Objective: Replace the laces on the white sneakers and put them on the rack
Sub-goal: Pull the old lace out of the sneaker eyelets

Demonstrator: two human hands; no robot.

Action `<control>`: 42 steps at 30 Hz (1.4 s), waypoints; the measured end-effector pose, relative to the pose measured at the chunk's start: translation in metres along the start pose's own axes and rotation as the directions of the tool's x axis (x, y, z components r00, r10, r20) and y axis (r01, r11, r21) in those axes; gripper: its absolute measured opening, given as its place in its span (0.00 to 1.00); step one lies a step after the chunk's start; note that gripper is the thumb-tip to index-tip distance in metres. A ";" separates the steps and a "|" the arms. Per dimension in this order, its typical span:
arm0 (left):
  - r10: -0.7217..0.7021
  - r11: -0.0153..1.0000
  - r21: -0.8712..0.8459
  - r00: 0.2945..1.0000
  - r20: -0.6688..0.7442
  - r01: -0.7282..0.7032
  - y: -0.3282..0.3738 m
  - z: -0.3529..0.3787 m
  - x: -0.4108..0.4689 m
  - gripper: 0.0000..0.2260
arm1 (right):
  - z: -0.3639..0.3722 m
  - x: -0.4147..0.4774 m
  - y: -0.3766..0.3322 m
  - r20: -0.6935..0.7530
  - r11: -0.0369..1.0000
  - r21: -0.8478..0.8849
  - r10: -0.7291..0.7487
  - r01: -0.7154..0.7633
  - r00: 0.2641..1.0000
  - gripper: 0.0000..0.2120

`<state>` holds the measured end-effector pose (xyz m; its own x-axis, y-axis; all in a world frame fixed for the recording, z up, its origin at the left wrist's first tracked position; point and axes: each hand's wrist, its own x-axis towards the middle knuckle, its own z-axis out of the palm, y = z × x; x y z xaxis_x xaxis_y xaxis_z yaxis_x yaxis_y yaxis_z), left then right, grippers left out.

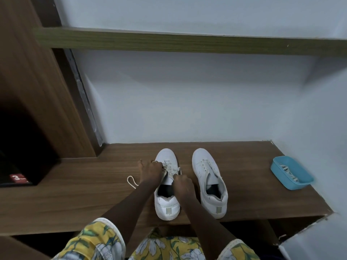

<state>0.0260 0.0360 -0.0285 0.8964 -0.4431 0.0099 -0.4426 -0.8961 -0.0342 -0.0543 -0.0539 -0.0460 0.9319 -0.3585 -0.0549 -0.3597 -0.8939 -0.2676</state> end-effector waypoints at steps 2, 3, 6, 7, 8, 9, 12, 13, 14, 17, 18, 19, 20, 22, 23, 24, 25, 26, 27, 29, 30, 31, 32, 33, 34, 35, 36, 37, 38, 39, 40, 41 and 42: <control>0.004 1.000 0.009 1.000 -0.019 -0.004 0.000 0.001 -0.002 0.12 | 0.000 0.000 0.000 0.002 1.000 0.001 0.002 -0.002 1.000 0.12; 0.008 1.000 0.011 1.000 -0.018 -0.008 -0.001 0.003 -0.002 0.11 | 0.000 0.000 0.000 0.004 1.000 0.001 0.005 -0.005 1.000 0.13; -0.009 1.000 0.019 0.999 -0.034 0.010 -0.001 0.009 -0.004 0.09 | -0.001 0.000 0.001 0.007 1.000 -0.005 0.006 -0.006 1.000 0.13; -0.054 0.999 0.000 0.997 -0.052 0.054 -0.002 0.010 -0.004 0.07 | -0.001 0.000 0.001 0.007 1.000 -0.008 0.006 -0.006 1.000 0.13; -0.107 0.994 -0.020 0.992 -0.069 0.105 -0.004 0.011 -0.004 0.04 | -0.001 0.000 0.001 0.008 1.000 -0.009 0.006 -0.006 1.000 0.13; -0.157 0.987 -0.040 0.984 -0.086 0.154 -0.006 0.013 -0.003 0.03 | 0.000 0.000 0.001 0.008 1.000 -0.011 0.006 -0.006 1.000 0.13; -0.224 0.969 -0.119 0.974 -0.038 0.218 -0.016 0.023 -0.002 0.05 | 0.000 0.001 0.000 0.006 1.000 -0.012 0.009 -0.009 1.000 0.13; -0.247 0.962 -0.125 0.968 -0.032 0.242 -0.020 0.026 -0.003 0.06 | 0.000 0.001 0.000 0.005 1.000 -0.014 0.009 -0.009 1.000 0.13; -0.279 0.953 -0.140 0.959 -0.048 0.270 -0.024 0.026 -0.003 0.06 | 0.000 0.001 0.000 0.005 1.000 -0.017 0.008 -0.008 1.000 0.13; -0.392 0.901 -0.236 0.916 -0.082 0.364 -0.030 0.025 -0.003 0.06 | 0.000 0.001 0.000 0.004 1.000 -0.018 0.011 -0.010 1.000 0.13; -0.445 0.868 -0.284 0.892 -0.080 0.407 -0.032 0.024 -0.003 0.07 | 0.000 0.002 0.000 0.002 1.000 -0.018 0.009 -0.009 1.000 0.13; -0.495 0.834 -0.326 0.866 -0.080 0.446 -0.033 0.025 -0.002 0.08 | 0.000 0.002 0.000 0.001 1.000 -0.020 0.007 -0.007 1.000 0.13; -0.536 0.804 -0.352 0.840 -0.082 0.479 -0.034 0.025 -0.002 0.08 | 0.000 0.002 0.000 0.002 1.000 -0.021 0.007 -0.007 1.000 0.13; -0.586 0.764 -0.359 0.809 -0.039 0.536 -0.037 0.024 -0.003 0.09 | 0.001 0.002 0.000 0.008 1.000 -0.017 0.013 -0.012 1.000 0.13; -0.590 0.759 -0.342 0.807 -0.003 0.554 -0.037 0.023 -0.004 0.10 | 0.002 0.002 0.001 0.011 1.000 -0.016 0.013 -0.013 1.000 0.13; -0.584 0.760 -0.322 0.810 0.043 0.565 -0.035 0.023 -0.004 0.10 | 0.002 0.002 0.000 0.013 1.000 -0.018 0.013 -0.013 1.000 0.13; -0.574 0.761 -0.310 0.814 0.089 0.570 -0.033 0.023 -0.004 0.11 | 0.002 0.002 0.000 0.014 1.000 -0.020 0.013 -0.012 1.000 0.13; -0.559 0.764 -0.309 0.820 0.121 0.566 -0.031 0.023 -0.003 0.12 | 0.002 0.002 0.001 0.014 1.000 -0.020 0.013 -0.013 1.000 0.13; -0.530 0.776 -0.322 0.837 0.135 0.543 -0.028 0.024 -0.002 0.13 | 0.002 0.002 0.001 0.015 1.000 -0.019 0.013 -0.013 1.000 0.13; -0.409 0.846 -0.333 0.907 0.097 0.417 -0.022 0.023 0.000 0.14 | 0.002 0.002 0.001 0.017 1.000 -0.019 0.013 -0.013 1.000 0.13; -0.321 0.888 -0.324 0.945 0.069 0.325 -0.018 0.023 0.002 0.15 | 0.001 0.002 0.001 0.018 1.000 -0.019 0.014 -0.013 1.000 0.13; -0.224 0.928 -0.296 0.974 0.044 0.227 -0.015 0.022 0.003 0.17 | 0.001 0.002 0.000 0.018 1.000 -0.018 0.014 -0.014 1.000 0.13; -0.136 0.960 -0.246 0.990 0.022 0.137 -0.012 0.020 0.003 0.18 | 0.001 0.002 0.000 0.018 1.000 -0.017 0.014 -0.014 1.000 0.13; -0.063 0.980 -0.188 0.998 -0.002 0.062 -0.010 0.016 0.003 0.18 | 0.001 0.002 0.000 0.017 1.000 -0.015 0.014 -0.014 1.000 0.13; -0.009 0.990 -0.141 1.000 -0.028 0.005 -0.008 0.014 0.002 0.17 | 0.001 0.002 0.000 0.017 1.000 -0.013 0.015 -0.015 1.000 0.13; 0.027 0.993 -0.110 0.999 -0.040 -0.032 -0.007 0.013 0.002 0.16 | 0.001 0.002 0.000 0.018 1.000 -0.011 0.014 -0.014 1.000 0.13; 0.048 0.994 -0.095 0.998 -0.041 -0.052 -0.006 0.012 0.001 0.15 | 0.001 0.002 0.001 0.018 1.000 -0.011 0.012 -0.012 1.000 0.13; 0.062 0.994 -0.084 0.997 -0.048 -0.066 -0.007 0.011 0.000 0.14 | 0.001 0.002 0.001 0.018 1.000 -0.012 0.010 -0.010 1.000 0.13; 0.072 0.994 -0.083 0.996 -0.052 -0.076 -0.007 0.012 -0.002 0.11 | 0.001 0.002 0.001 0.018 1.000 -0.012 0.010 -0.010 1.000 0.13; 0.076 0.994 -0.069 0.994 -0.078 -0.082 -0.009 0.012 -0.003 0.08 | 0.001 0.002 0.001 0.017 1.000 -0.011 0.010 -0.010 1.000 0.13; 0.072 0.996 -0.053 0.992 -0.102 -0.078 -0.011 0.011 -0.005 0.02 | 0.002 0.002 0.001 0.016 1.000 -0.009 0.011 -0.011 1.000 0.13; 0.054 0.998 -0.031 0.990 -0.129 -0.058 -0.013 0.013 -0.005 0.02 | 0.002 0.002 0.001 0.014 1.000 -0.007 0.012 -0.012 1.000 0.13; 0.029 0.999 -0.032 0.991 -0.133 -0.033 -0.014 0.015 -0.005 0.04 | 0.002 0.003 0.001 0.012 1.000 -0.006 0.012 -0.012 1.000 0.13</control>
<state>0.0280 0.0514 -0.0427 0.8722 -0.4683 0.1415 -0.4728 -0.8812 -0.0023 -0.0521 -0.0548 -0.0484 0.9280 -0.3660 -0.0696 -0.3710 -0.8911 -0.2614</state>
